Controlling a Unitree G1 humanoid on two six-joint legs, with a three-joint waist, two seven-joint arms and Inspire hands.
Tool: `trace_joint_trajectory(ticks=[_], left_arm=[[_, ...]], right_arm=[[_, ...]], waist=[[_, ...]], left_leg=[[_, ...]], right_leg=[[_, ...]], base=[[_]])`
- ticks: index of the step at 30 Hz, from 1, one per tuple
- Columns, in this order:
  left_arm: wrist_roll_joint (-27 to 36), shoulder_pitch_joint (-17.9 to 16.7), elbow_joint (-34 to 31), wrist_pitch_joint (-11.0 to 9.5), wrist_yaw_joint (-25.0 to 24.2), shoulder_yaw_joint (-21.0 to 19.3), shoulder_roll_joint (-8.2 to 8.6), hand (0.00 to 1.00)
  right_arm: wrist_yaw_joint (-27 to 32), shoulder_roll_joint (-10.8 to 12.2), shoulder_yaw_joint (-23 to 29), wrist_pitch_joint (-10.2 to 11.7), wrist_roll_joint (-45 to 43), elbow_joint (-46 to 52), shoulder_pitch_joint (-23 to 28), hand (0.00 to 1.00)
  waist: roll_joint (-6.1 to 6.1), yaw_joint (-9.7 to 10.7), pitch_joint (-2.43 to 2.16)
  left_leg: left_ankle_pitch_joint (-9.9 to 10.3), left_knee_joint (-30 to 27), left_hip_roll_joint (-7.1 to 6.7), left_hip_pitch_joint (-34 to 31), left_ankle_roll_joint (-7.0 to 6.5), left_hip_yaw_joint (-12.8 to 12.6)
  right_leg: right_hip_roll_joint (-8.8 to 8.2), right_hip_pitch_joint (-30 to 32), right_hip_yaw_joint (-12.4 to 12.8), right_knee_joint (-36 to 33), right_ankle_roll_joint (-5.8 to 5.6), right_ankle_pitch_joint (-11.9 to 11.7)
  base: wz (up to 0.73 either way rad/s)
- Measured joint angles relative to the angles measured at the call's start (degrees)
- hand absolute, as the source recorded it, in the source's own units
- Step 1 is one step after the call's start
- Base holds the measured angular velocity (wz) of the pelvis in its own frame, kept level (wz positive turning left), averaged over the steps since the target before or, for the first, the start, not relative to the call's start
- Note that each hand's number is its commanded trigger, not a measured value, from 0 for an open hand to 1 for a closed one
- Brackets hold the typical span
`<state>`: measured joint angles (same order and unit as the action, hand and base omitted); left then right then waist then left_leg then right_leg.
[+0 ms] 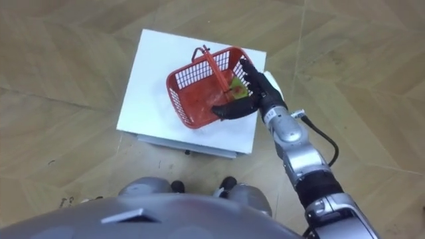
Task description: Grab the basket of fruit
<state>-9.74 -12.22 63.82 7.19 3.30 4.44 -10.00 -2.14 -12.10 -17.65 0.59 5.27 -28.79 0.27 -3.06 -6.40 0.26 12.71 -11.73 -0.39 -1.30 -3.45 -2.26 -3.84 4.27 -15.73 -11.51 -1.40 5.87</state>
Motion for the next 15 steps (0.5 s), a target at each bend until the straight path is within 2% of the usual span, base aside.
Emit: trace_joint_trajectory(ticks=[4, 6, 8, 10, 14, 15], left_arm=[[0.0, 0.12, -0.57, -0.09, -0.07, -0.42, 0.0, 0.0], [0.08, 0.09, -0.75, -0.07, -0.1, -0.44, 0.02, 0.0], [0.08, 0.11, -0.89, -0.09, 0.05, -0.43, -0.01, 0.0], [0.07, 0.02, -1.13, -0.07, 0.12, -0.41, 0.03, 0.0], [-0.14, -0.45, -2.87, 0.01, -0.17, -1.44, 0.02, 0.0], [-1.31, -0.59, -3.54, 0.1, -0.27, -2.09, 0.02, 0.0]], right_arm=[[-0.53, 0.17, 2.13, -0.16, -1.84, 1.24, 0.56, 0.0], [-0.53, 0.21, 2.96, -0.16, -1.6, 2.91, 1.12, 0.0], [-0.47, 0.38, 3.34, -0.16, -1.48, 3.81, 1.16, 0.0], [-0.49, 0.84, 3.36, -0.16, -1.54, 5.68, 1.53, 0.0], [-0.5, 0.93, 3.44, -0.16, -3.62, 7.5, 3.35, 0.0], [-0.55, 1.02, 3.73, -0.17, -5.51, 7.5, 4.0, 0.0]], waist=[[-0.12, 0.29, -0.1], [0.17, 0.3, 0.09], [0.37, 0.62, 0.08], [0.66, 1.46, 0.29], [1.13, 1.7, 0.48], [1.05, 1.99, 0.35]], left_leg=[[0.03, 0.09, -0.01, 0.23, 0.01, -0.35], [0.04, 0.27, 0.03, 0.81, 0.03, -0.88], [0.04, 0.35, 0.02, 1.08, 0.03, -1.03], [0.04, 0.35, 0.1, 1.9, 0.03, -1.28], [0.07, 0.94, 0.33, 2.99, 0.08, -2.21], [0.09, 1.0, 0.39, 3.02, 0.11, -2.27]], right_leg=[[0.02, -0.12, 0.36, -0.05, -0.01, 0.01], [0.21, -0.23, 1.37, -0.1, 0.0, 0.0], [0.23, -0.38, 1.53, -0.13, 0.0, 0.0], [0.3, -1.04, 1.64, -0.06, 0.0, 0.0], [0.54, -1.69, 1.72, 0.0, -0.01, 0.01], [0.61, -1.72, 1.73, 0.06, -0.01, 0.01]], base=[[-0.07], [-0.14], [-0.05], [-0.04], [-0.07], [0.0]])
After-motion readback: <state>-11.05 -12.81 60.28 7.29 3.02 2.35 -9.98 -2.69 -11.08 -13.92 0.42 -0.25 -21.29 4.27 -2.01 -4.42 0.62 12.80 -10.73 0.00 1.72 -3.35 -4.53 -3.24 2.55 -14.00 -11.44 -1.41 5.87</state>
